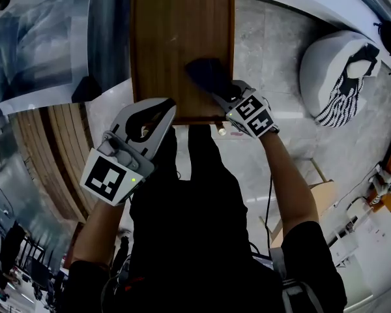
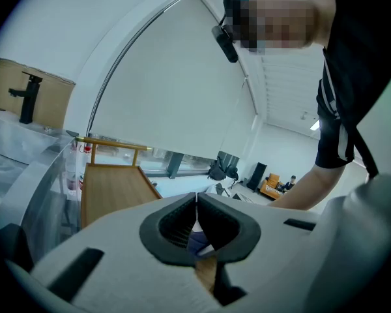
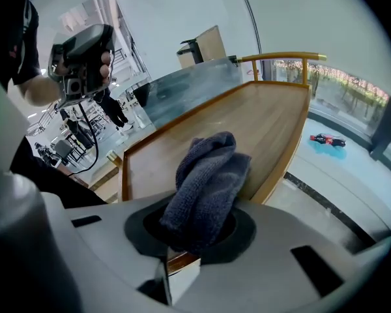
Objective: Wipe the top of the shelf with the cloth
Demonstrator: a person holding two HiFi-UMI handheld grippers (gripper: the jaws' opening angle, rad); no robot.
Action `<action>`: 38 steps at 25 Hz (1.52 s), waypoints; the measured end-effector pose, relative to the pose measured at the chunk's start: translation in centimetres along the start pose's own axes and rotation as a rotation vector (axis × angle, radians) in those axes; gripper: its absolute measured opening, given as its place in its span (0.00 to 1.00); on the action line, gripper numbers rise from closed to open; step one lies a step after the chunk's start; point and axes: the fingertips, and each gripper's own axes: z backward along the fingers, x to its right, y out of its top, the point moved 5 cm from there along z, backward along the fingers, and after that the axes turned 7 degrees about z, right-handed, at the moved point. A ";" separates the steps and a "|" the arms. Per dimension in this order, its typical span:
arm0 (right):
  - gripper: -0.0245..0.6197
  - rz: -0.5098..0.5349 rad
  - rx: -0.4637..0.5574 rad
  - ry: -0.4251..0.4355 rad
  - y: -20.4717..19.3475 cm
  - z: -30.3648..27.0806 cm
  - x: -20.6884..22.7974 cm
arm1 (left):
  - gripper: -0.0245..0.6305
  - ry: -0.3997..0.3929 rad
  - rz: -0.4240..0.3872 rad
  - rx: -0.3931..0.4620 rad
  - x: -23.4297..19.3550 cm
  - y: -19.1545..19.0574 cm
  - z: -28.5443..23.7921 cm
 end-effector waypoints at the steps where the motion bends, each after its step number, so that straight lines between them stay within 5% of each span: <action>1: 0.13 -0.002 -0.003 0.007 -0.2 0.1 -0.3 | 0.08 -0.002 0.002 -0.004 0.1 -0.1 0.0; 22: 0.13 -0.063 -0.052 0.114 -2.7 1.1 -5.5 | 0.07 -0.015 0.005 -0.022 1.4 0.6 0.9; 38: 0.13 -0.131 0.178 0.039 7.3 7.9 -4.8 | 0.07 0.018 -0.074 0.074 1.1 7.9 4.0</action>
